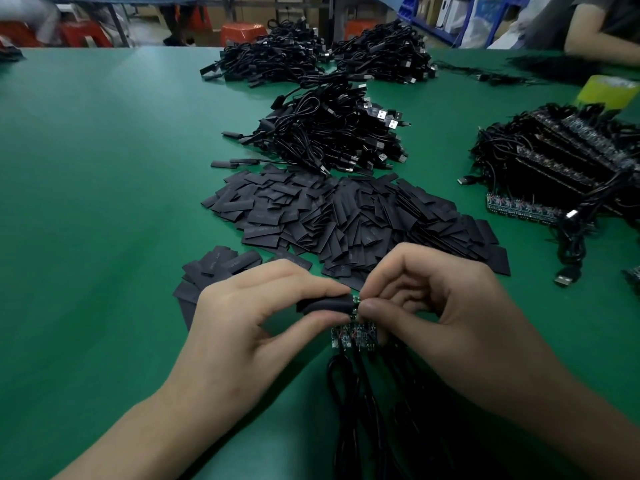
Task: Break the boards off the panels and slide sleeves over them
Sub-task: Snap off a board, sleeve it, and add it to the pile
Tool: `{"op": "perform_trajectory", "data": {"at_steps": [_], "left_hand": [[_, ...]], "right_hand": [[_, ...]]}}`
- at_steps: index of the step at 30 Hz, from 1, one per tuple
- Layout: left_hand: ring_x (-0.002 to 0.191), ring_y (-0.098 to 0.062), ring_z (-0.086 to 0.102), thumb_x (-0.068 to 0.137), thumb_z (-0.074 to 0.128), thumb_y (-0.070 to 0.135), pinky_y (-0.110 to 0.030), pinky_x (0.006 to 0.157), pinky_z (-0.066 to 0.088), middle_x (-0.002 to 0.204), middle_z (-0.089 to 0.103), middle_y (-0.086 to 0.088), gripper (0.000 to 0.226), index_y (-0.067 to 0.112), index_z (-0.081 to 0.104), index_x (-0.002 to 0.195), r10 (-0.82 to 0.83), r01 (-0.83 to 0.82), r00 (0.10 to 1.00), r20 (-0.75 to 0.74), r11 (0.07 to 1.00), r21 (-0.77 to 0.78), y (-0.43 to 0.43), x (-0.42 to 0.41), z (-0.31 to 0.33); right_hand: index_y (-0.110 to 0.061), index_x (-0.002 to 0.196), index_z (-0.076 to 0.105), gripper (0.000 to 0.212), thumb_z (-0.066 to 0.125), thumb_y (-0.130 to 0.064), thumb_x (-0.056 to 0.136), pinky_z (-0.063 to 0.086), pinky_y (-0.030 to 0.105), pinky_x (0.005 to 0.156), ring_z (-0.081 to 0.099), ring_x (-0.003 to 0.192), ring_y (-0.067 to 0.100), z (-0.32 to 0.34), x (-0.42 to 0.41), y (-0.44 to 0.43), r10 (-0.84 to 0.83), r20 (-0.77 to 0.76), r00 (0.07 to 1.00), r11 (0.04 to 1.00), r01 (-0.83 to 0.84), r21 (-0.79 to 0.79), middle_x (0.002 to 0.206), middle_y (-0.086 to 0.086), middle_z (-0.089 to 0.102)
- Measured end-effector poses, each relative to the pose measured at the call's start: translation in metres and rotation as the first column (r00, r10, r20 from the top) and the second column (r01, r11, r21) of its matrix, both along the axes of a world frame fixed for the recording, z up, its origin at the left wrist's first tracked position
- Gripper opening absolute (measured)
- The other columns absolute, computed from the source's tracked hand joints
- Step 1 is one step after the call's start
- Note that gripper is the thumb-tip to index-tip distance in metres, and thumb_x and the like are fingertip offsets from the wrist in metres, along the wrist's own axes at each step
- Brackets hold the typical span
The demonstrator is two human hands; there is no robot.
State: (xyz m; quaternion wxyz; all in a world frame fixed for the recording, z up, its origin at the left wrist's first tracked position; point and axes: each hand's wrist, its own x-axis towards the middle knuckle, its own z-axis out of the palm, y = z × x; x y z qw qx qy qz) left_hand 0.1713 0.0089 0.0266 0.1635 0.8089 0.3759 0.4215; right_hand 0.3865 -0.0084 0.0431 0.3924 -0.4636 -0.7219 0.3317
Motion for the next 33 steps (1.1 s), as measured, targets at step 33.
{"op": "perform_trajectory", "data": {"at_steps": [33], "left_hand": [[0.094, -0.016, 0.066, 0.079, 0.076, 0.039, -0.028, 0.076, 0.056, 0.108, 0.059, 0.012, 0.044, 0.032, 0.07, 0.123, 0.198, -0.193, 0.969, 0.146, 0.98, -0.047, -0.002, 0.006, -0.001]], "right_hand": [[-0.02, 0.087, 0.072, 0.006, 0.074, -0.018, 0.093, 0.055, 0.025, 0.062, 0.07, 0.07, 0.007, -0.003, -0.014, -0.006, -0.14, 0.098, 0.985, 0.968, 0.116, 0.221, 0.072, -0.012, 0.071]]}}
